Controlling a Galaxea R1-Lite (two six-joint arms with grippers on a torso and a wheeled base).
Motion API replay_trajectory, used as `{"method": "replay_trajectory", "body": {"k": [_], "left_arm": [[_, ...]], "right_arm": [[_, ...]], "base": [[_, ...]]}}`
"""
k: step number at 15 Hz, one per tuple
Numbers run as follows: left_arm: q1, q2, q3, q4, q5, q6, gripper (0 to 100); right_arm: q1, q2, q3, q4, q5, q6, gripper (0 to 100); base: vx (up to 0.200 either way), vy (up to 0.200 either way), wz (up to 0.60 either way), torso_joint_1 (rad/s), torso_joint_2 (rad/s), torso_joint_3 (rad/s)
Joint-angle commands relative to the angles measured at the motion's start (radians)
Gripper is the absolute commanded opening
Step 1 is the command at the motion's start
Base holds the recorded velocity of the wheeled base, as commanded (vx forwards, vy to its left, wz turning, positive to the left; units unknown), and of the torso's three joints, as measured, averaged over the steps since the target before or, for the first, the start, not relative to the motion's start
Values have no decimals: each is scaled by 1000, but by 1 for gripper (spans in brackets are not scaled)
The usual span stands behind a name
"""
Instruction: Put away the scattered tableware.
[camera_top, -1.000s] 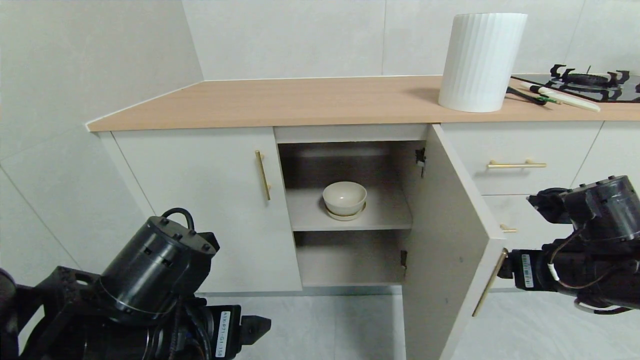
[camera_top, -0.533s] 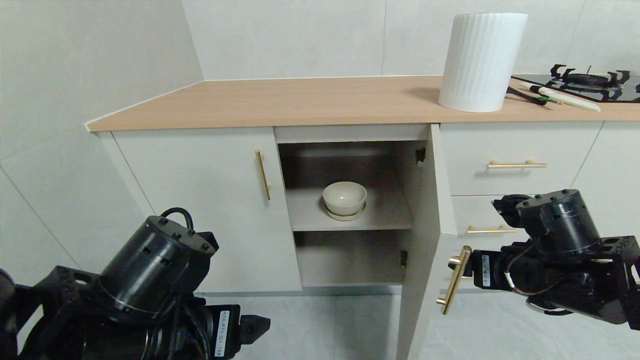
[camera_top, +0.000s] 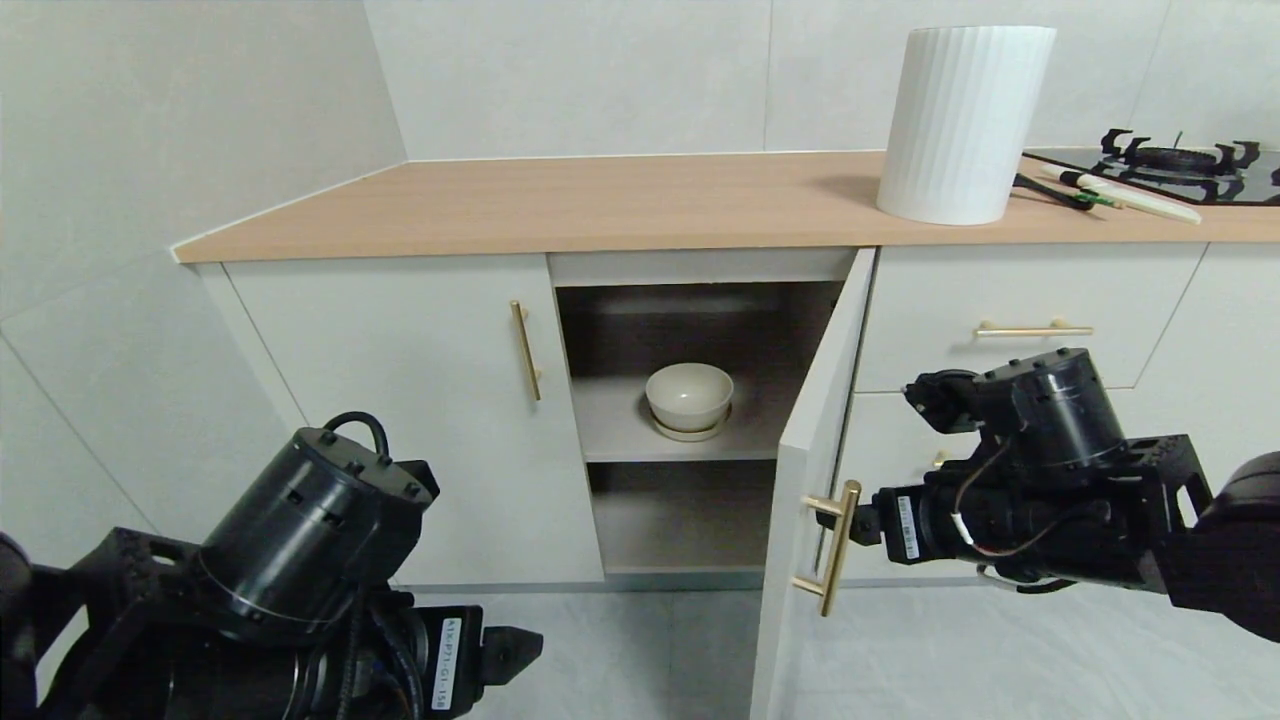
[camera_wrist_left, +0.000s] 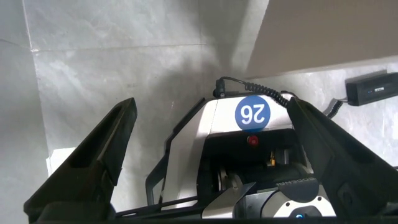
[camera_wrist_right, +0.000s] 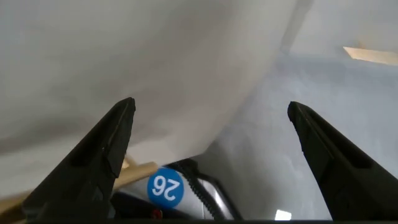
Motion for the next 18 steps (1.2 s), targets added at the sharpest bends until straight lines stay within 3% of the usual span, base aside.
{"method": "replay_trajectory", "body": {"k": [1, 5, 11, 16, 18], "left_arm": [[0, -5, 0, 0, 1, 0, 100], [5, -2, 0, -8, 4, 12, 100], [13, -2, 0, -8, 4, 12, 100], [14, -2, 6, -6, 4, 26, 100], [14, 3, 5, -8, 8, 27, 100]], "right_arm": [[-4, 70, -66, 10, 11, -25, 100], [-4, 177, -139, -22, 13, -19, 100], [-15, 242, -141, -129, 5, 28, 100], [-13, 265, -142, -148, 4, 30, 100], [-13, 263, -142, -148, 4, 39, 100]], "base": [[0, 0, 0, 0, 0, 0], [0, 0, 0, 0, 0, 0], [0, 0, 0, 0, 0, 0], [200, 0, 0, 1, 3, 0], [0, 0, 0, 0, 0, 0]]}}
